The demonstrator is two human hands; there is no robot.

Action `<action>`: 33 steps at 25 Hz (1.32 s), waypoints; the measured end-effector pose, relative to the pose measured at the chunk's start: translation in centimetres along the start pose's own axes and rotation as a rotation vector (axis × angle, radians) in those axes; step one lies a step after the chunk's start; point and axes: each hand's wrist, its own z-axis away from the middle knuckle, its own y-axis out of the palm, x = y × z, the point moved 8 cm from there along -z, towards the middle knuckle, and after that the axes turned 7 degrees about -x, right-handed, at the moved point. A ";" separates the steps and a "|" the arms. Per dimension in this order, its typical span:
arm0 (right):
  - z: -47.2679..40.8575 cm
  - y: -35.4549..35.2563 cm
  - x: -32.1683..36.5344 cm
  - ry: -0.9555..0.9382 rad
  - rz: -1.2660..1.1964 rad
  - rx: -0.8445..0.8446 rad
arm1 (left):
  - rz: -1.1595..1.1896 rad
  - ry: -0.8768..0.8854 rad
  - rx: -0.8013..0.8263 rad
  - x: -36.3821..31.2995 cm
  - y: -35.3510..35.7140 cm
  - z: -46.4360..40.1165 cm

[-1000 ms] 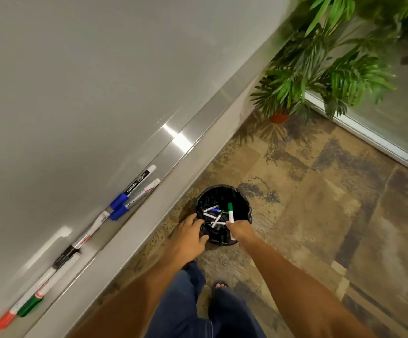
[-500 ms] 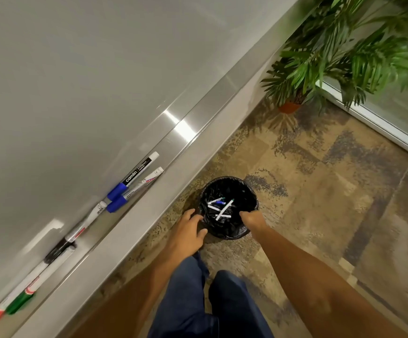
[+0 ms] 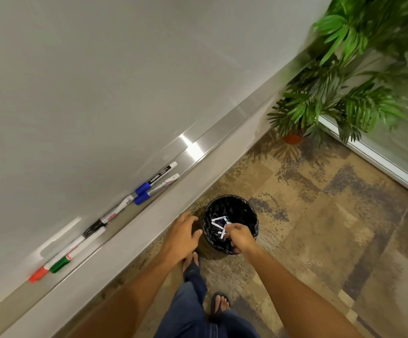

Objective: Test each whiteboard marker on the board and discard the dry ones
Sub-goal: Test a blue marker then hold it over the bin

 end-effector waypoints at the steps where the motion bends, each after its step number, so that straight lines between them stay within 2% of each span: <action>1: 0.7 0.6 1.4 -0.050 0.019 0.018 | 0.006 -0.010 -0.029 -0.1 -1.1 0.4; 5: 4.1 3.7 8.8 -0.324 0.077 0.098 | 0.042 -0.051 -0.155 0.1 -5.7 2.1; 9: 8.3 6.6 17.2 -0.755 0.228 0.000 | 0.088 -0.106 -0.259 0.7 -9.4 3.2; 13: 11.2 10.5 23.4 -1.190 0.599 -0.104 | 0.122 -0.140 -0.317 2.0 -12.0 3.9; 17: 12.3 14.5 25.0 -1.453 0.999 -0.142 | 0.129 -0.141 -0.357 3.1 -13.0 5.1; 19: 12.5 15.8 25.0 -1.534 1.123 -0.161 | 0.137 -0.151 -0.374 3.7 -13.3 5.6; 23: 12.3 17.1 24.9 -1.557 1.266 -0.123 | 0.156 -0.202 -0.426 4.5 -13.6 6.6; 27: 12.9 18.2 24.5 -1.615 1.357 -0.054 | 0.170 -0.233 -0.463 5.3 -13.5 7.8; 33: 13.6 18.9 23.7 -1.645 1.433 -0.079 | 0.167 -0.276 -0.503 6.8 -14.0 9.7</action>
